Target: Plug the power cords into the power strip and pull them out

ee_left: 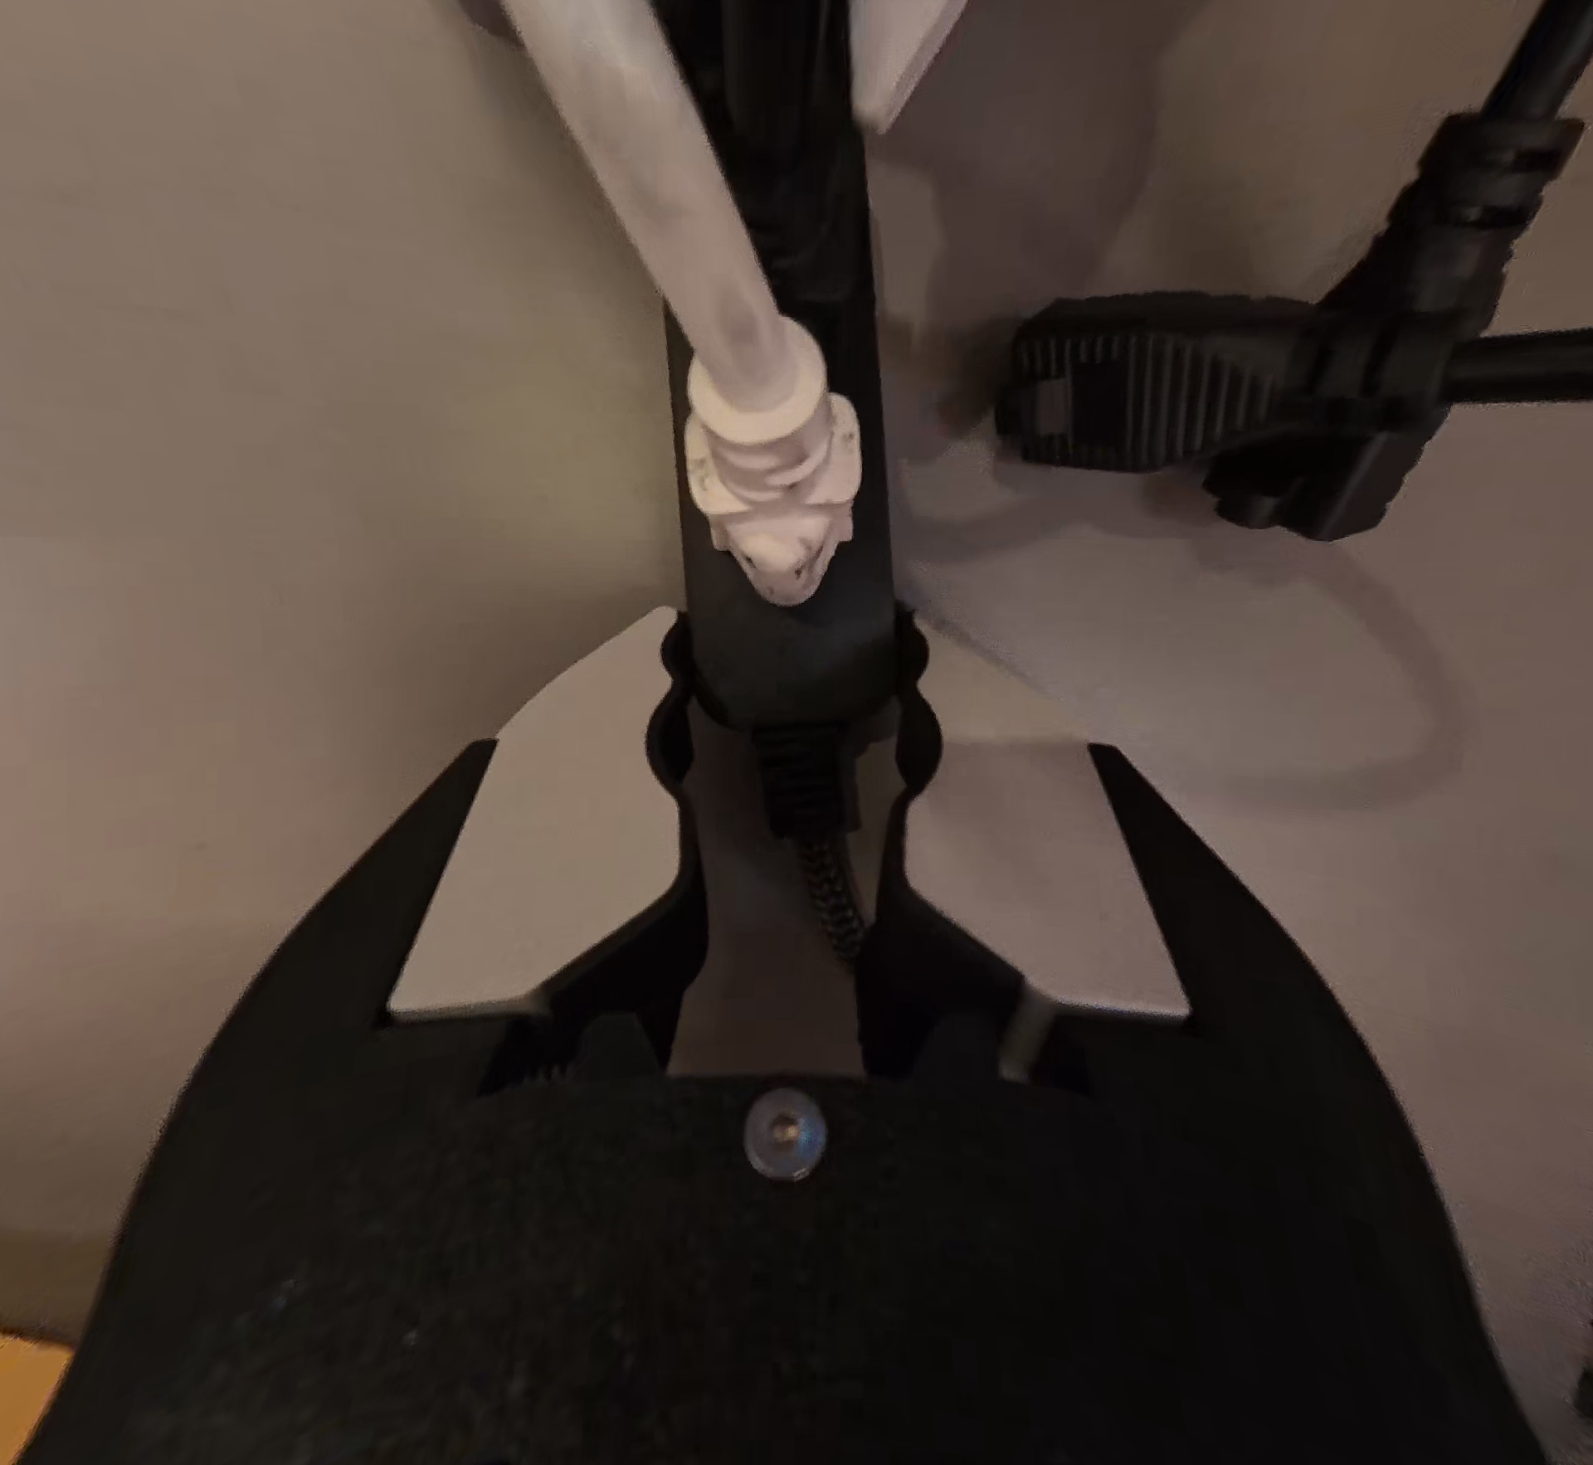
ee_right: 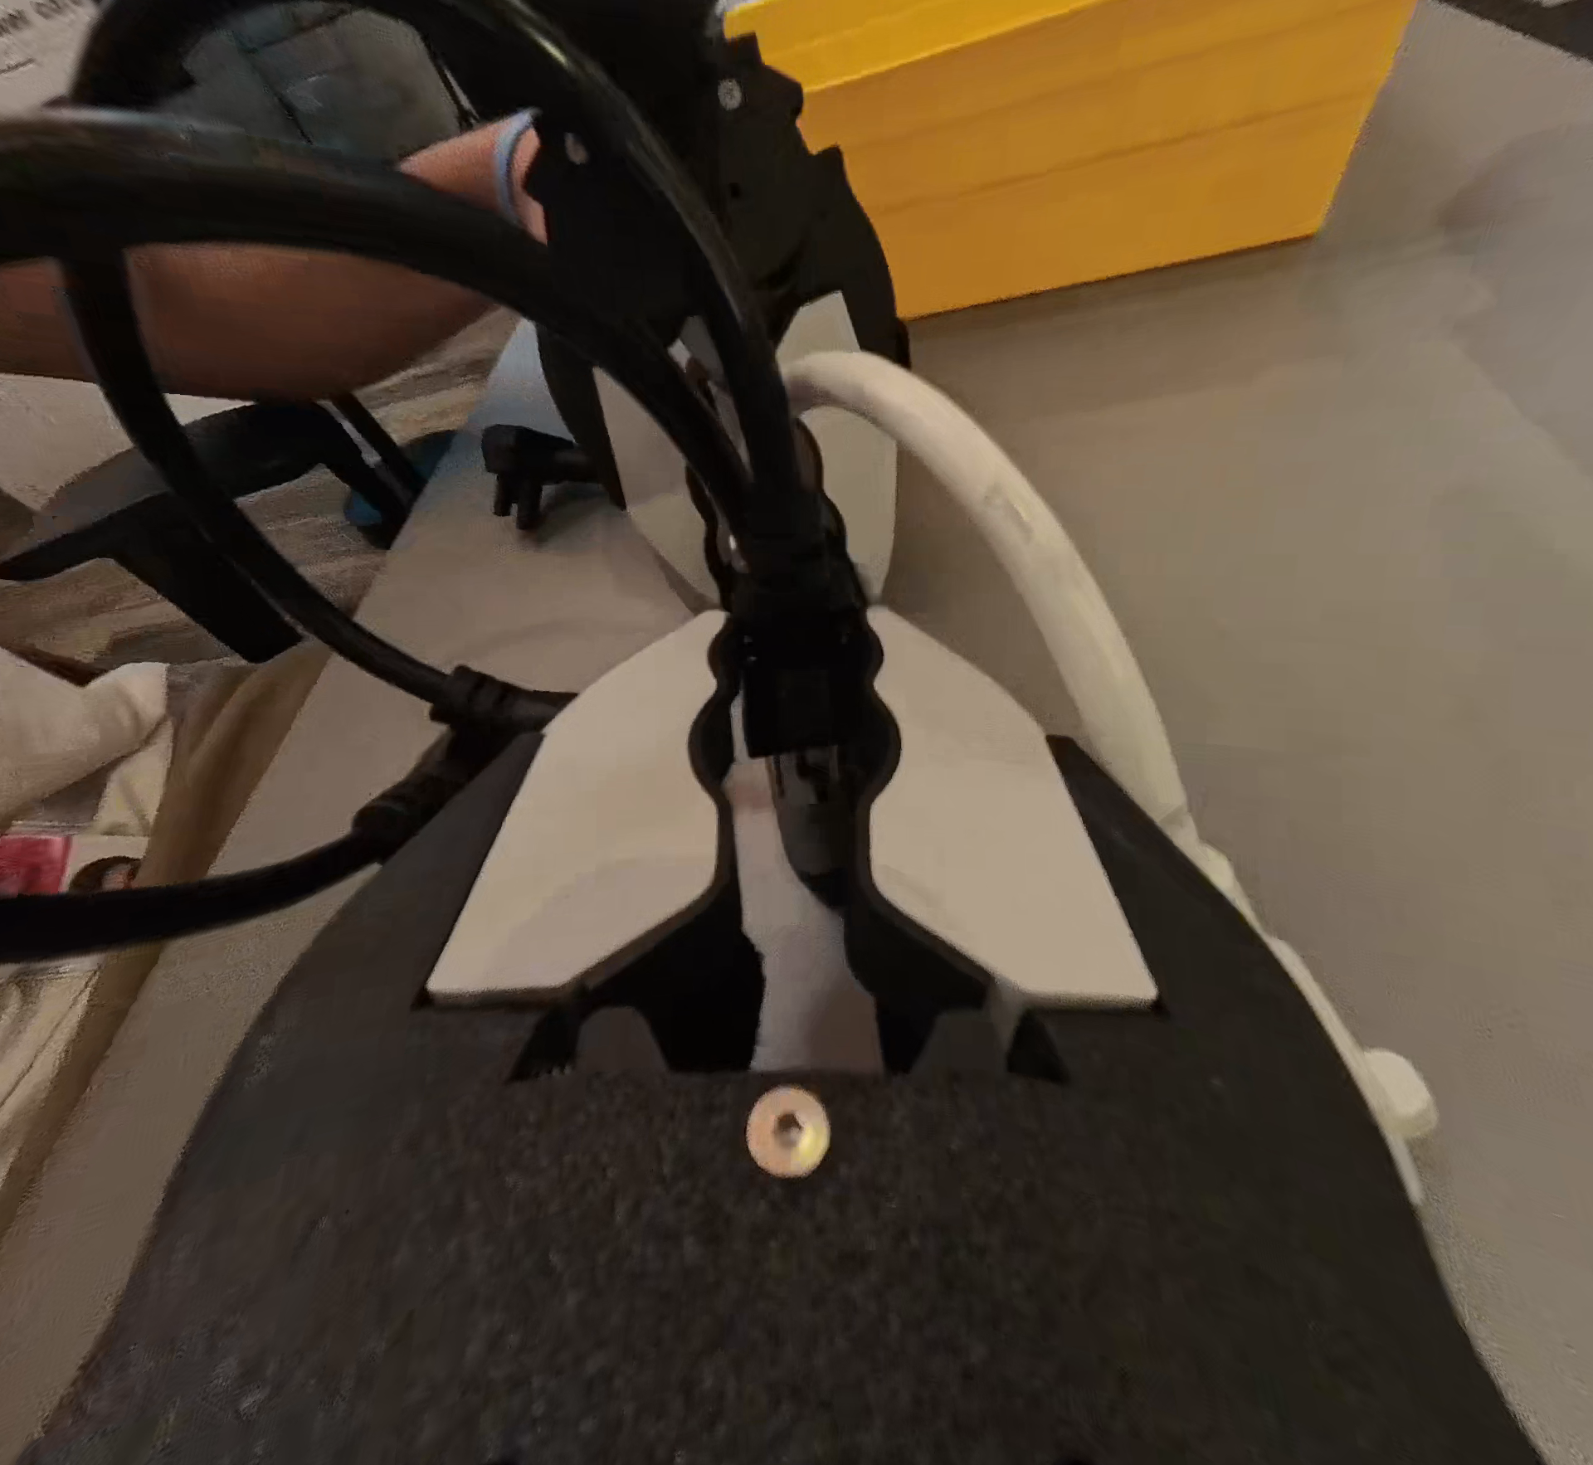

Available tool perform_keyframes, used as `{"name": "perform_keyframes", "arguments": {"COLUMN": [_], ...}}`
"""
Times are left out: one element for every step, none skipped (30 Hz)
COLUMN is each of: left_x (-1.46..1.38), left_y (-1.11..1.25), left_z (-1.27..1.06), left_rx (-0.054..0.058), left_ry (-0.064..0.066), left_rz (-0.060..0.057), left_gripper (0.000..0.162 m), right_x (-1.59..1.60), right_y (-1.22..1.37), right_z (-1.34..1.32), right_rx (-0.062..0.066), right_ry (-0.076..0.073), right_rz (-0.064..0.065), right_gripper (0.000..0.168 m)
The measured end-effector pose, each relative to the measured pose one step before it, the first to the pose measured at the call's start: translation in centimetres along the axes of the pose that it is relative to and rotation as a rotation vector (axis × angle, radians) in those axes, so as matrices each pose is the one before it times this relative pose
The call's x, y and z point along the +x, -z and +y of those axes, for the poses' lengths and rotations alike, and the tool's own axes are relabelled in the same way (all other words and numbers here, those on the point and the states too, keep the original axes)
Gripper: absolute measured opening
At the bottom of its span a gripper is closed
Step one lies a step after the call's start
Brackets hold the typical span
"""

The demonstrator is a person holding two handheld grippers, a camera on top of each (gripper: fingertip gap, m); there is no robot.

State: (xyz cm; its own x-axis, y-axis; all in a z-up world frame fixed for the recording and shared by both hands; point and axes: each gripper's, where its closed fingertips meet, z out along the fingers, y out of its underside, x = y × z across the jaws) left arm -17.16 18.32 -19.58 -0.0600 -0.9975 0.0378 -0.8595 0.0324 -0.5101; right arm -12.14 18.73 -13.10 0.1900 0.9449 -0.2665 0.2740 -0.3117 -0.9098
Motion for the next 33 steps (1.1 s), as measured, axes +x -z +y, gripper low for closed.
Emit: {"name": "perform_keyframes", "arguments": {"left_x": [-0.122,-0.027,-0.044,-0.007,-0.007,0.005,-0.001,-0.01,-0.008,0.01,0.0,-0.034,-0.105,-0.12,-0.045,-0.007,0.008,0.004,0.008,-0.012,-0.016,-0.004,-0.006,-0.013,0.004,0.007,0.004,-0.001,0.003,0.0,-0.001,-0.004,0.007], "left_y": [0.039,0.021,0.029,0.01,-0.008,-0.01,-0.024,-0.032,-0.021,-0.005,0.0,0.004,0.022,0.03,0.021,0.007,0.001,-0.002,0.002,-0.018,-0.022,-0.02,-0.013,-0.018,-0.032,-0.016,-0.009,-0.009,-0.002,-0.004,-0.005,-0.007,0.003], "left_z": [-0.074,-0.045,-0.017,-0.018,-0.016,-0.011,0.017,0.027,0.029,0.012,-0.004,-0.004,0.026,0.042,0.01,-0.023,-0.03,-0.046,-0.046,-0.014,-0.003,-0.01,-0.003,-0.016,-0.026,-0.036,-0.03,-0.007,-0.005,-0.003,-0.015,0.0,-0.002], "left_rx": [0.0066,0.0103,0.0123,0.0125,0.0125,0.0107,0.0068,0.0008,-0.0037,-0.005,-0.0053,-0.0038,0.0009,0.0065,0.0132,0.0146,0.0129,0.0105,0.0063,0.0015,-0.0011,-0.0029,-0.0035,-0.0019,0.0006,0.0034,0.0042,0.0028,0.001,-0.0004,-0.0017,-0.0025,-0.0027], "left_ry": [0.008,0.0004,-0.0002,0.0025,-0.0002,0.0004,-0.0012,-0.01,-0.0097,-0.0038,-0.0005,0.0001,-0.0013,-0.0047,-0.0029,0.0059,0.0054,0.0076,0.0101,0.0037,-0.0011,-0.0022,-0.0005,-0.0009,0.0,0.0039,0.0035,0.0009,0.0008,0.0014,0.0017,0.0006,0.0008], "left_rz": [0.0166,0.0155,0.0102,0.0032,-0.0036,-0.0075,-0.0097,-0.0122,-0.0104,-0.0053,-0.0009,0.0007,0.0001,0.0002,0.0031,0.0051,0.0037,0.0032,0.0024,-0.0021,-0.0043,-0.0034,-0.0023,-0.0026,-0.0018,0.0007,0.0014,0.0001,-0.0011,-0.0016,-0.0017,-0.0013,-0.0006], "left_gripper": [0.044,0.044,0.044,0.044,0.044,0.045,0.045,0.044,0.044,0.045,0.044,0.044,0.044,0.044,0.044,0.045,0.044,0.044,0.045,0.045,0.044,0.045,0.045,0.044,0.044,0.044,0.045,0.044,0.044,0.044,0.044,0.044,0.045], "right_x": [0.532,0.635,0.108,0.031,-0.016,-0.033,-0.07,-0.327,-0.351,-0.128,0.013,0.096,0.15,0.106,0.029,0.041,0.164,0.197,0.086,0.031,0.005,0.05,-0.462,-0.513,-0.23,-0.17,-0.054,0.162,0.182,0.091,0.146,0.158,0.052], "right_y": [-0.041,0.002,-0.139,-0.048,-0.011,-0.03,-0.007,0.042,0.086,-0.005,0.016,0.001,-0.034,-0.069,-0.078,-0.034,-0.041,-0.069,-0.021,0.008,0.018,0.016,0.053,0.143,0.171,0.179,0.188,0.177,0.135,0.067,0.006,-0.043,-0.111], "right_z": [0.012,-0.239,-0.061,-0.031,-0.01,0.002,0.035,0.154,0.198,0.013,0.013,-0.067,-0.093,-0.072,-0.025,-0.029,-0.017,-0.028,-0.028,-0.023,0.034,-0.193,-0.602,-0.717,-0.548,-0.439,-0.273,-0.057,0.15,0.245,0.316,0.398,0.387], "right_rx": [-0.0098,0.0092,-0.0027,-0.0021,-0.0027,0.0,0.0012,-0.0098,-0.0128,0.0185,-0.0004,0.0019,0.0019,-0.0001,-0.0011,-0.0008,-0.0005,0.0003,0.0007,-0.0026,-0.0132,-0.0006,0.0216,0.0162,-0.008,-0.0226,-0.0391,-0.0567,-0.0691,-0.0718,-0.0709,-0.0697,-0.0666], "right_ry": [0.005,0.0232,0.0122,-0.005,0.0043,0.0018,-0.0091,-0.0196,-0.0088,-0.0032,-0.0015,0.0121,0.0265,0.0315,0.0145,0.0007,-0.0122,-0.0289,-0.0226,-0.0079,0.017,0.0218,0.0155,0.0041,0.0075,0.0181,0.0315,0.0398,0.0458,0.0465,0.0413,0.0338,0.0252], "right_rz": [0.0184,0.036,0.0033,-0.0033,-0.0039,0.0009,-0.0016,-0.018,-0.0181,-0.0034,-0.0001,0.009,0.0191,0.0167,0.0041,-0.0072,-0.0053,-0.0047,-0.0095,0.0009,0.0146,0.0305,0.0023,-0.0045,0.0078,0.009,0.0135,0.0228,0.0173,0.0039,0.0014,-0.0051,-0.0202], "right_gripper": [0.024,0.024,0.025,0.024,0.025,0.024,0.025,0.024,0.024,0.024,0.025,0.024,0.025,0.025,0.025,0.025,0.025,0.025,0.025,0.025,0.025,0.032,0.039,0.04,0.039,0.038,0.037,0.036,0.035,0.034,0.034,0.031,0.032]}}
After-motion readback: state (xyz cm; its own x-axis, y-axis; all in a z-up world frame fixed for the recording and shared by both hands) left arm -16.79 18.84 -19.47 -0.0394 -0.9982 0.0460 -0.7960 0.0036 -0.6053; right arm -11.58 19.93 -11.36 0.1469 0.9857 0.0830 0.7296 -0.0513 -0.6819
